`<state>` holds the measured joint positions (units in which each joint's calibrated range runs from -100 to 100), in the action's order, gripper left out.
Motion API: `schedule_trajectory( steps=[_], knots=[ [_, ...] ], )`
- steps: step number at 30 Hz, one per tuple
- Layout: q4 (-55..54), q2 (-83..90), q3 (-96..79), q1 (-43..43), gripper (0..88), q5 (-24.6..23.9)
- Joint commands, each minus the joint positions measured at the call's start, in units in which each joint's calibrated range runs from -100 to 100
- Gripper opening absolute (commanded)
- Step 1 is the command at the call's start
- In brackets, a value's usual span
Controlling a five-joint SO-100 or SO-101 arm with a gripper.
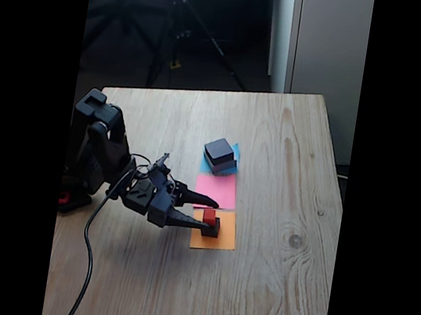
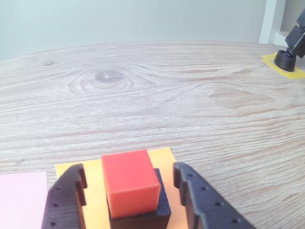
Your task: Tower of hanoi
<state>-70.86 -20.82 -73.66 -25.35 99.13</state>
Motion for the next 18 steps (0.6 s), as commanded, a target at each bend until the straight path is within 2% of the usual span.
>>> schedule_trajectory(
  steps=[1,18],
  knots=[
    [-0.98,0.46,0.85,0.65,16.6,0.87],
    [-0.57,1.06,0.75,0.99,11.5,0.87]
  ],
)
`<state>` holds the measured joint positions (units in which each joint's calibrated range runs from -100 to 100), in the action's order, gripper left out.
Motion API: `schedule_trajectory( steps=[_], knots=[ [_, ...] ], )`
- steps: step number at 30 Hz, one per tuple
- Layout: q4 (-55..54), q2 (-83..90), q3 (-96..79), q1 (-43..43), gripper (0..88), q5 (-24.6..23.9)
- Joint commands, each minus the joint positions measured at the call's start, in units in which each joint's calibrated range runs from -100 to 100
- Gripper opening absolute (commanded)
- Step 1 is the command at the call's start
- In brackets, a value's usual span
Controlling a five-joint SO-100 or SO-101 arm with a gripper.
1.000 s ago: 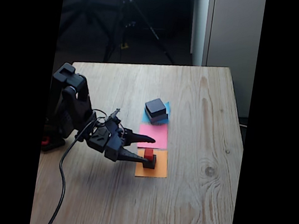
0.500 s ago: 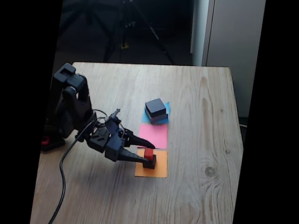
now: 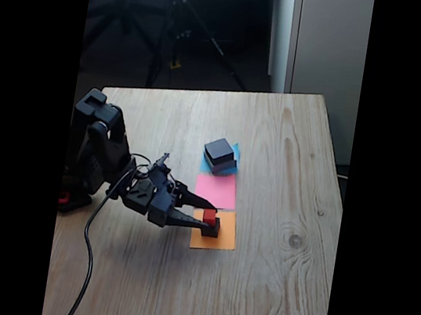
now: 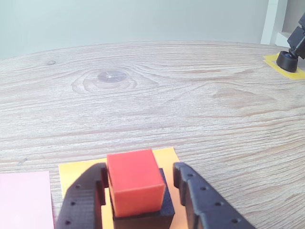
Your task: Tower of hanoi
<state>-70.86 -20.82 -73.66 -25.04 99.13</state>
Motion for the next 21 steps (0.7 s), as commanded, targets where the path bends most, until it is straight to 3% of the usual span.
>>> schedule_trajectory(
  steps=[1,21],
  knots=[
    [-0.57,1.06,0.75,0.68,10.9,0.87],
    [-0.73,1.37,-0.15,1.18,5.1,0.87]
  ],
)
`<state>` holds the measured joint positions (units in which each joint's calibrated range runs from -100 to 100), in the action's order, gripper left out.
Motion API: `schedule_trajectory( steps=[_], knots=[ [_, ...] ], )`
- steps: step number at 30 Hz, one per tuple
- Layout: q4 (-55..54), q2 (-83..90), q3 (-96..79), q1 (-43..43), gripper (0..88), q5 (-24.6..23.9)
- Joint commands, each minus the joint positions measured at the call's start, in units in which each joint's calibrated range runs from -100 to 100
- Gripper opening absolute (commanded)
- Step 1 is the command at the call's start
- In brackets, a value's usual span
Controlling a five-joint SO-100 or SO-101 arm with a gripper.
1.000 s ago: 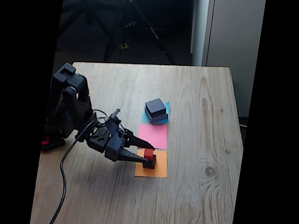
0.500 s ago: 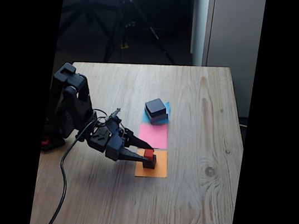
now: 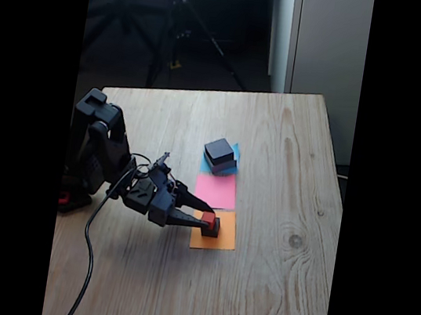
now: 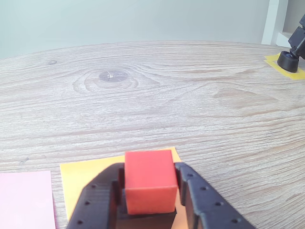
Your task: Tower of hanoi
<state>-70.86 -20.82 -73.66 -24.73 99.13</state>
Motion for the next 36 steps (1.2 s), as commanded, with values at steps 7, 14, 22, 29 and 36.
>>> schedule_trajectory(
  steps=[7,14,22,29,36],
  knots=[
    [0.4,2.58,-0.34,1.29,4.1,0.87],
    [9.79,11.21,-0.88,2.96,3.9,0.87],
    [29.46,24.76,1.75,4.63,3.2,0.87],
    [52.93,35.05,9.85,5.13,3.0,0.87],
    [96.15,44.97,31.75,6.8,2.9,0.87]
  ],
)
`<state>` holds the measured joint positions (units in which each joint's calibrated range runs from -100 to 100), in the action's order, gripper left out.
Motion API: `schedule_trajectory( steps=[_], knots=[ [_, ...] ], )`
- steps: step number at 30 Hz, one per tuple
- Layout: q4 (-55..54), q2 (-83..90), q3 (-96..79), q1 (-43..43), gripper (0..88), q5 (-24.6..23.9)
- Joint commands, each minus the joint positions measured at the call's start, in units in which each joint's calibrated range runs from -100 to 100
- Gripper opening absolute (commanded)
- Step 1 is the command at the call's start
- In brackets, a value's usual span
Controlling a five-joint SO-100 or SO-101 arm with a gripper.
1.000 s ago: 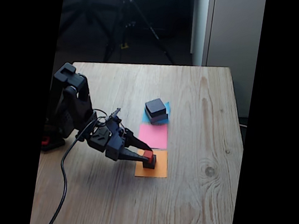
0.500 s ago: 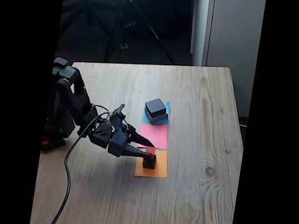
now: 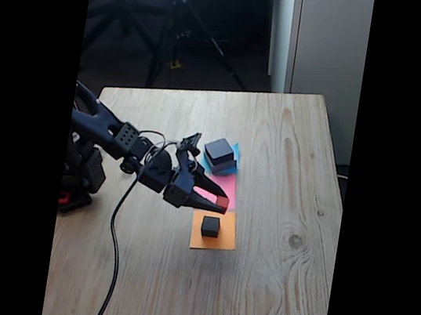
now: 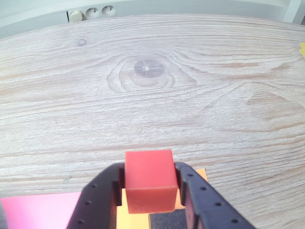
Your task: Tower of hanoi
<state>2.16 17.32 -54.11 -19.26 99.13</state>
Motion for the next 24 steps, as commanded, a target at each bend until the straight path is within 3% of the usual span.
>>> schedule_trajectory(
  steps=[1,6,12,18,24],
  knots=[
    [28.39,7.74,15.11,1.66,2.8,0.87],
    [56.48,9.86,34.93,4.42,2.5,0.87],
    [78.41,9.86,55.47,8.6,2.3,0.87],
    [91.28,11.3,67.11,12.03,2.2,0.87],
    [91.04,14.93,59.83,15.45,2.4,0.87]
  ],
)
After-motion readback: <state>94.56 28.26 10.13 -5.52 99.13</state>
